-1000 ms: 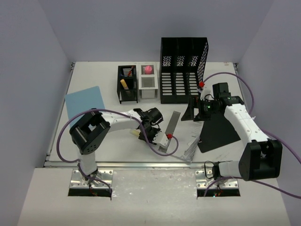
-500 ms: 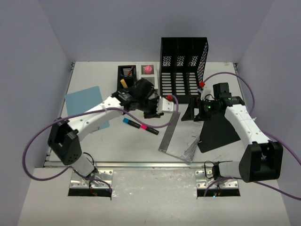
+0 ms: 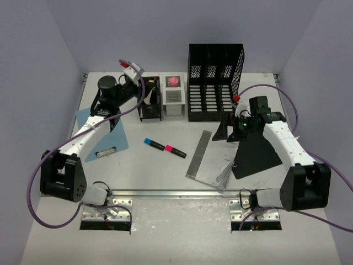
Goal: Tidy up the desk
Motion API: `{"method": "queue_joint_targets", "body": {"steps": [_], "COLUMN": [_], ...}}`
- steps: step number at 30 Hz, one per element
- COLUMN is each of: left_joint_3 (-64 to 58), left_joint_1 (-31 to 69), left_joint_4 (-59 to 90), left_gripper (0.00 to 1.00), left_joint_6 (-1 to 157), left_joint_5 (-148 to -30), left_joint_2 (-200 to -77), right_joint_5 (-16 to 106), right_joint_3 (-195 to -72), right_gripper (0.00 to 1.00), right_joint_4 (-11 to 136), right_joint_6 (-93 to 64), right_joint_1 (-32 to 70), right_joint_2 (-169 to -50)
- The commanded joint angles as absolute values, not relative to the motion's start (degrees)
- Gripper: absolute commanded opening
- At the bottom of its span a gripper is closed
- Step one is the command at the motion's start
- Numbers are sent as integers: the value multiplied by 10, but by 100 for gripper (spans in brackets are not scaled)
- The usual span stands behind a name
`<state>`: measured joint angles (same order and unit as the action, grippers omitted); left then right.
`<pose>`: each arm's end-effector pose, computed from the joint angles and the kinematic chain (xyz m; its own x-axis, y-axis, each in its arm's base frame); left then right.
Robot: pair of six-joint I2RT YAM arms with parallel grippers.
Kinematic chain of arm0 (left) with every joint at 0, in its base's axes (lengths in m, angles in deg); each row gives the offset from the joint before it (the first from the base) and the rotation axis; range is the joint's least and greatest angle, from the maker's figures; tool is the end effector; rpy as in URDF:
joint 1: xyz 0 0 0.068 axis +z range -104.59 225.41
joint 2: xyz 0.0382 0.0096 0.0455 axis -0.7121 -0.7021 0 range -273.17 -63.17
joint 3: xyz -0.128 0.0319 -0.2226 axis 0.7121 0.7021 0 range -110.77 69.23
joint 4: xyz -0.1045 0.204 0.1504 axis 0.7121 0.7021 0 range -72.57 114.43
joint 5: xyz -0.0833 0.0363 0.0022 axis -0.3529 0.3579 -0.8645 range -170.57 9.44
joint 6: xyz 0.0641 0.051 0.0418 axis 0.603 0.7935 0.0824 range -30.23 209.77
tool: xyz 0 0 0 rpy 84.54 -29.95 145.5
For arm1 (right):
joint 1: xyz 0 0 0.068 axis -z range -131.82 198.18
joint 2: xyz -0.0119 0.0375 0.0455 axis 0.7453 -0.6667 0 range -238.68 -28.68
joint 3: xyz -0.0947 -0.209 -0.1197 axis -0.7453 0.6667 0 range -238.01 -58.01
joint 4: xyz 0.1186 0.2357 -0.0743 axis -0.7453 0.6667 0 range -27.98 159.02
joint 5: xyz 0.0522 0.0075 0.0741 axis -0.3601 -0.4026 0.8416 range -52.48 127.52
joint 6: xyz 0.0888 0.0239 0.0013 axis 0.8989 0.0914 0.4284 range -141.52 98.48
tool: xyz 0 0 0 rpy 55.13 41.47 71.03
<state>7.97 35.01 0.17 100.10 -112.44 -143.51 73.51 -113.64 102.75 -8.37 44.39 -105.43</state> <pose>0.3719 -0.1123 0.3270 0.0897 0.1384 -0.9863 0.6670 0.7271 0.1626 0.2882 0.0677 0.1951 -0.9318 0.1227 -0.3417 -0.1214 0.7816 0.6118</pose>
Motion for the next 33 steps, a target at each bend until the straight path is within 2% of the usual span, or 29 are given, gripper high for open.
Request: {"method": "queue_joint_targets", "body": {"steps": [1,14,24,33], "left_joint_3": [99,90,102,118], "left_joint_1": [349,361,361,364], "left_joint_4": [-214,-332,-334,-313], "left_gripper": [0,0,0,11], "left_joint_6": [936,925,956,955], "left_joint_5": [-1110,-1107,-1070,-1066], "left_joint_2": [-1453,-1584,-1620,-1632], "right_joint_5": [732,727,738,686], "right_joint_3": [-1161,-1170,-1176,-1198], "right_gripper": [99,99,99,99], "right_joint_4": [1012,1010,1005,1021], "right_joint_6": [-81,-95,-118,-158], "right_joint_1": [443,443,442,419], "right_joint_2": [-1061,-1071,-1066,-1057]}}
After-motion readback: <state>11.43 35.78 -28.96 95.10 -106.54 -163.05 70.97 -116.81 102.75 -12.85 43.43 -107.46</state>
